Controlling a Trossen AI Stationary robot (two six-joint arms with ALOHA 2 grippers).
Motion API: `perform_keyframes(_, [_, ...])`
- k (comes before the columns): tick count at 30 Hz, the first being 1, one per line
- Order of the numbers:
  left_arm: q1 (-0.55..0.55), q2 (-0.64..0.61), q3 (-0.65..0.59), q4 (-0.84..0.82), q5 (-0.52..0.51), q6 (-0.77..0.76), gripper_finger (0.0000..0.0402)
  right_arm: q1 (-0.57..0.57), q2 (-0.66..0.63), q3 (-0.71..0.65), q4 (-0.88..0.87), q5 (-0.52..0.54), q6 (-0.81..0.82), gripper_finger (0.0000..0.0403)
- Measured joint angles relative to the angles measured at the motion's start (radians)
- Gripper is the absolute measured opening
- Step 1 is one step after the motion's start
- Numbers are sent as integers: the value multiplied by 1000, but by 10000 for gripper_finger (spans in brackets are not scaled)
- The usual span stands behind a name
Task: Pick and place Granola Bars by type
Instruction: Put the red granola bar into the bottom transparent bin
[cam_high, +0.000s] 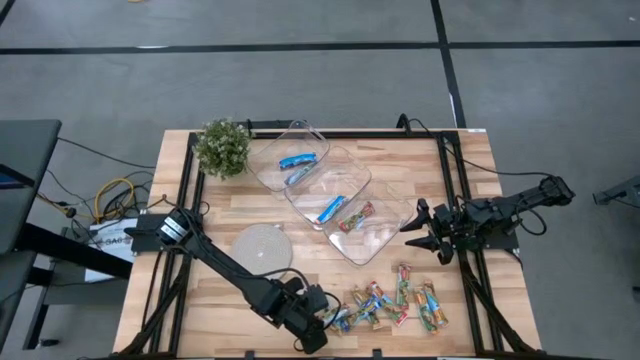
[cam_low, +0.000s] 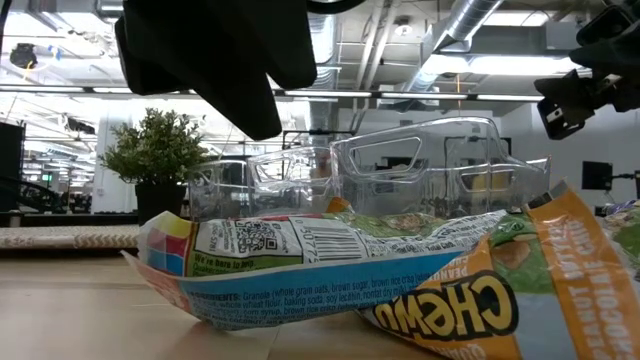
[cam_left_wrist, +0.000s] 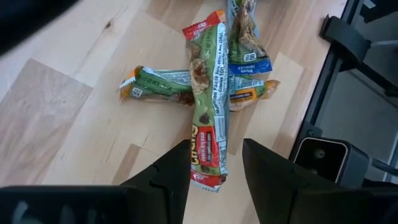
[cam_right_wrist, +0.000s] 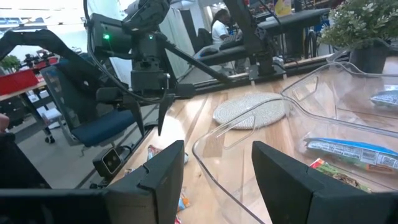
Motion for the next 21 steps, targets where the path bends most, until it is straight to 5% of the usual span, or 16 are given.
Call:
perform_keyframes(7, [-2, 0, 1, 4, -6, -5, 137, 0, 0, 0, 0, 0, 0, 184])
perform_keyframes(15, [-7, 113, 178, -118, 1, 38, 137, 0, -2, 0, 1, 0, 0, 184])
perform_keyframes(21, [-10, 113, 196, -160, -16, 40, 137, 0, -2, 0, 0, 0, 0, 184])
